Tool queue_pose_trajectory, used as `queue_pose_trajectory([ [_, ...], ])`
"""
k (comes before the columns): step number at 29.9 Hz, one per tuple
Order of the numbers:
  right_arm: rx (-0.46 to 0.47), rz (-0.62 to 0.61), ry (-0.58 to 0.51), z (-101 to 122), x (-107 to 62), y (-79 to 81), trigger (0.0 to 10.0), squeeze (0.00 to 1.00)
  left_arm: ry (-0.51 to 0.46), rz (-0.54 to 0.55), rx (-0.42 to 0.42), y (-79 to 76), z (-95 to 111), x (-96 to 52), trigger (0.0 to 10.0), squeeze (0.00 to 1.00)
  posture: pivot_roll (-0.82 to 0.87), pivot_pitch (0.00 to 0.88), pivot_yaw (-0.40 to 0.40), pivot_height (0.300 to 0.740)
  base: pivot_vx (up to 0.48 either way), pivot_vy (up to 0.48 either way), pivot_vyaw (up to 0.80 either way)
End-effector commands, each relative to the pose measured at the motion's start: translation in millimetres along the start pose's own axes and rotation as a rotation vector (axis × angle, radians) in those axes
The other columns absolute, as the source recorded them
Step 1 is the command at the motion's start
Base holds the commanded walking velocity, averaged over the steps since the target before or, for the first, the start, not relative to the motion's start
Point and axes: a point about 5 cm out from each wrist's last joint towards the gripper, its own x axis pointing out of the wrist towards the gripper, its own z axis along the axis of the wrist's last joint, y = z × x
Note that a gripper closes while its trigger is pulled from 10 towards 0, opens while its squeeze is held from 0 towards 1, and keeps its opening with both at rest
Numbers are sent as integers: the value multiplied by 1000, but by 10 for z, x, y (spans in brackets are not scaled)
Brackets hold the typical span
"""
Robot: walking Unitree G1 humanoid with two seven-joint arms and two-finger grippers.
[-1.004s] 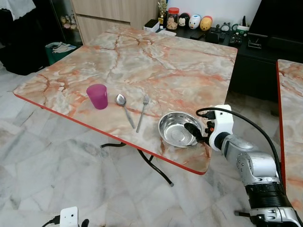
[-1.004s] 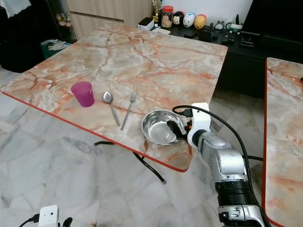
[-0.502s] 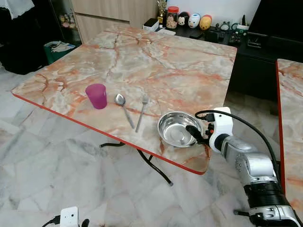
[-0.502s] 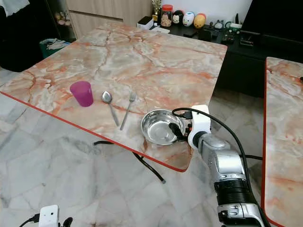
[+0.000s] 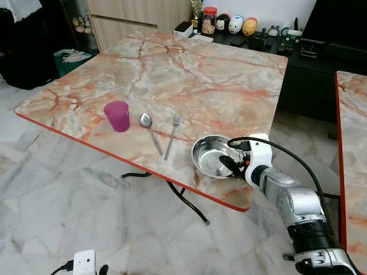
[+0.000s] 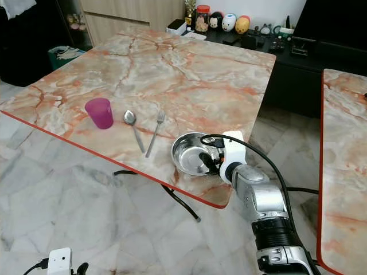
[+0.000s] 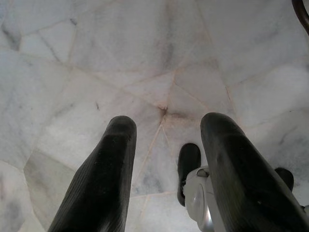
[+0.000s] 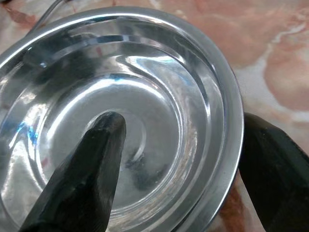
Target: Setting the table
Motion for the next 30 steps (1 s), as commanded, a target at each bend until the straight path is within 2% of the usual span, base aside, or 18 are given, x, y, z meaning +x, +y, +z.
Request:
queue_pose_trajectory([
  [1, -5, -7, -20, 64, 5, -8, 0, 0, 36, -5, 18, -4, -84, -24, 10000, 0, 4, 72, -3, 740, 0, 0, 0],
  [14, -9, -10, -35, 87, 7, 3, 0, 0, 13, -9, 36, -36, -46, -14, 10000, 0, 5, 79, -4, 740, 0, 0, 0],
  [30, 1, -29, -53, 98, 4, -14, 0, 0, 48, -8, 40, 11, -105, -30, 10000, 0, 6, 87, -2, 740, 0, 0, 0],
])
